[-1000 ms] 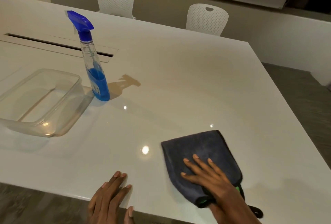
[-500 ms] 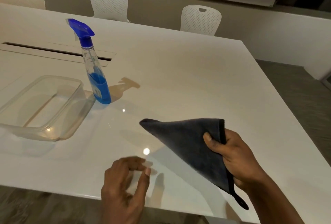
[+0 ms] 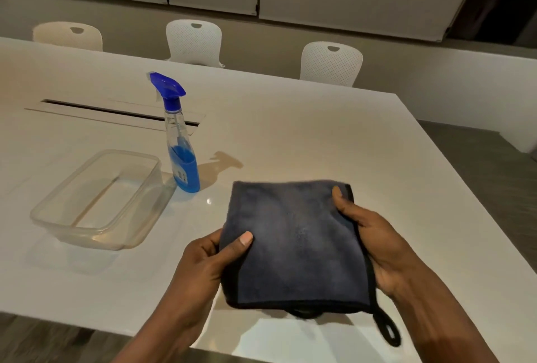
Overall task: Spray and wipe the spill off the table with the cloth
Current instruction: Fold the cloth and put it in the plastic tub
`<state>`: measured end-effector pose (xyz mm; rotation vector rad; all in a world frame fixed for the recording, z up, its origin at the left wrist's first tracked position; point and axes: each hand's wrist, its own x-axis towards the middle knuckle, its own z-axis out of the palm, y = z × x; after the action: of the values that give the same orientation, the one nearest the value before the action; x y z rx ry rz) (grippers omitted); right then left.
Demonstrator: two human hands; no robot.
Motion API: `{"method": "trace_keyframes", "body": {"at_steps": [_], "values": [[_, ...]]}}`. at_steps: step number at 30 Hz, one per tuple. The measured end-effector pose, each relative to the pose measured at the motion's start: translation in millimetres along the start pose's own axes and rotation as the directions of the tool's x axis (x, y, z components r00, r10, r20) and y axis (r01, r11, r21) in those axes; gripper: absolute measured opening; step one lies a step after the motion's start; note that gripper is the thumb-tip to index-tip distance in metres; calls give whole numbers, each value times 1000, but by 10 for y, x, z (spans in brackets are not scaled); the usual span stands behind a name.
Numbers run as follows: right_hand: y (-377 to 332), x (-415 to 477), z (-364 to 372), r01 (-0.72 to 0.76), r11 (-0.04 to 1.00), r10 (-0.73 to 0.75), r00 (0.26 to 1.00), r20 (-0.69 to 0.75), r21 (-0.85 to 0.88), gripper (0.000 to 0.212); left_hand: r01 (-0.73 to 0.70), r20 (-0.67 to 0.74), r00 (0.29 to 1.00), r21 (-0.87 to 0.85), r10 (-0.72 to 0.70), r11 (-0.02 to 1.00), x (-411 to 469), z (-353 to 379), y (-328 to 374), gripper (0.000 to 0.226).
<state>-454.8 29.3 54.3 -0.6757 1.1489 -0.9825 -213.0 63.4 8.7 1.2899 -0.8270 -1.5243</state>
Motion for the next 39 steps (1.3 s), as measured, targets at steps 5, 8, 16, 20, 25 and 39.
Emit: {"method": "trace_keyframes", "body": {"at_steps": [5,8,16,20,25,39], "values": [[279,9,-38,-36,950,47,999,26,-311,76,-9,-61,998,46,12,999,8,-154,1,11],[362,-22,-34,43,958,-34,999,39,-283,113,-61,-56,996,108,68,992,-26,-233,47,15],[462,-42,115,303,662,-306,944,122,-685,91,-241,-140,928,480,345,843,-21,-624,104,63],[421,-42,216,373,511,-392,903,176,-774,80,-434,-80,815,571,573,697,-53,-753,144,46],[325,-32,318,461,362,-517,823,237,-810,37,-512,-29,828,369,560,776,-178,-917,343,35],[352,287,1023,434,719,-542,839,-48,-543,40,-169,-415,879,190,236,967,-160,-1081,244,102]]}}
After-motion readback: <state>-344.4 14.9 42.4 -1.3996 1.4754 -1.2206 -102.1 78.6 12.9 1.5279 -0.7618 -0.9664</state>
